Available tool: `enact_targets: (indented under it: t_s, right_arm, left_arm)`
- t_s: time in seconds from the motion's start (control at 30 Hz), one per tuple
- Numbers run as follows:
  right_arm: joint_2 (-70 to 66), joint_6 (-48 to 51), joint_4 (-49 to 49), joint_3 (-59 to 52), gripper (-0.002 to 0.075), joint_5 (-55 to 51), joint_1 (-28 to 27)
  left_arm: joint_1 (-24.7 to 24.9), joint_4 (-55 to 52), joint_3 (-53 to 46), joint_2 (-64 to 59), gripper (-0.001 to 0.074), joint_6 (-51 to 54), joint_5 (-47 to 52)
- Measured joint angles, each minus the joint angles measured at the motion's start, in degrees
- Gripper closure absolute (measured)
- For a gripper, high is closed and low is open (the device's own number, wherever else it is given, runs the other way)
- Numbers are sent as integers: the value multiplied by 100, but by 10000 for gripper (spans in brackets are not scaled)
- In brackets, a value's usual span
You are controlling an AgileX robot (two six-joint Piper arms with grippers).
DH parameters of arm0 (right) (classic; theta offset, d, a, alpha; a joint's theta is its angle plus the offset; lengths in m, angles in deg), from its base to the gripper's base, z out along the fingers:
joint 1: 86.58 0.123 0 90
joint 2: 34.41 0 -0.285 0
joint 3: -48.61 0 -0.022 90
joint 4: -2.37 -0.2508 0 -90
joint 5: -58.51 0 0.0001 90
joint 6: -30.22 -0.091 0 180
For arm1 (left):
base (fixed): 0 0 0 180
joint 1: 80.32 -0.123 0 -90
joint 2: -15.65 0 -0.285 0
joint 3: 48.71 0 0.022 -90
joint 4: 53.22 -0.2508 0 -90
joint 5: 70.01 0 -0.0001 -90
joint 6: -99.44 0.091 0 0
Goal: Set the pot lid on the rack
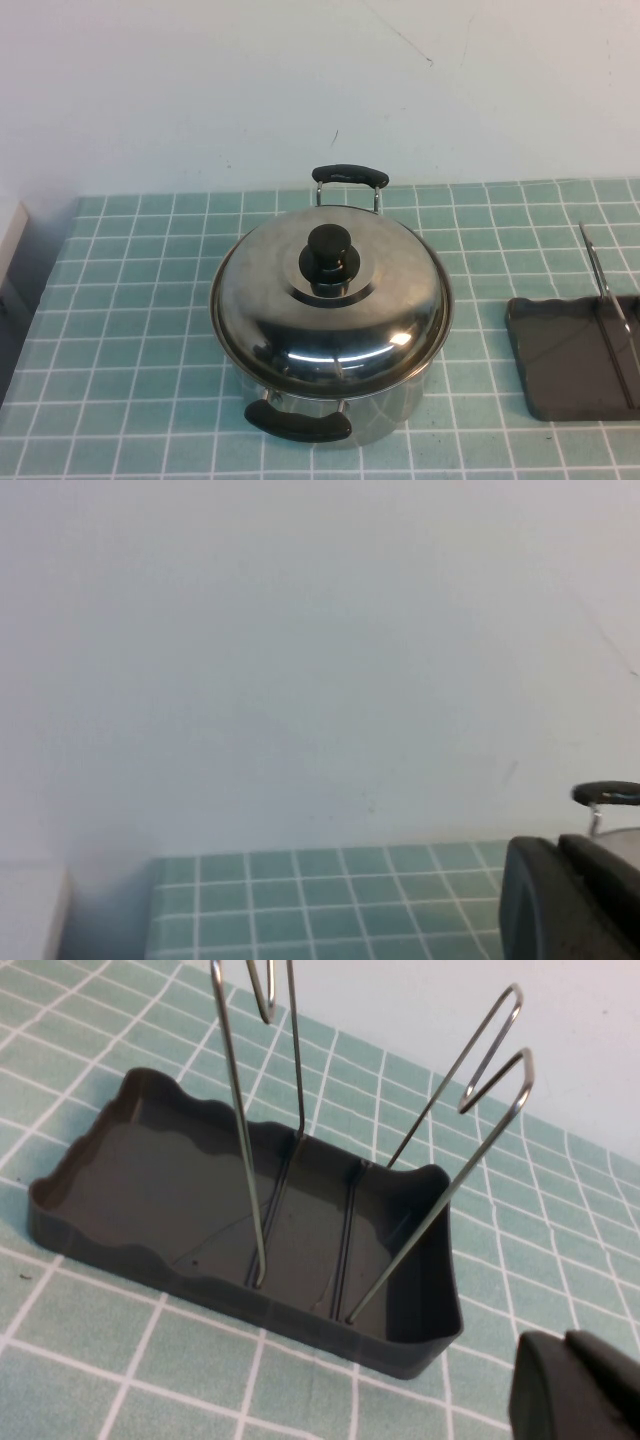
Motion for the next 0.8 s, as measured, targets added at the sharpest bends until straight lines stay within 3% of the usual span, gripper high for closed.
enact_targets:
  t_s: [0.1, 0.23, 0.33, 0.5, 0.6, 0.8]
  right_arm:
    - [0, 0, 0, 0, 729, 0, 0]
    - [0, 0, 0, 0, 729, 0, 0]
    - [0, 0, 0, 0, 729, 0, 0]
    - [0, 0, 0, 0, 729, 0, 0]
    - [0, 0, 0, 0, 729, 0, 0]
    - [0, 0, 0, 0, 729, 0, 0]
  left_arm:
    - [124, -1115, 257, -737, 735, -850, -629]
    - [831, -2040, 332, -1617, 675, -1959, -1794]
    - [1626, -2190, 354, -2339, 573, -2105, -2465]
    - [2657, -1808, 393, -3822, 335, -1278, -3456]
    - [2820, -1737, 649, -4578, 251, -1124, -3882]
    - [2856, -1918, 1295, -5724, 212, -1208, -4352]
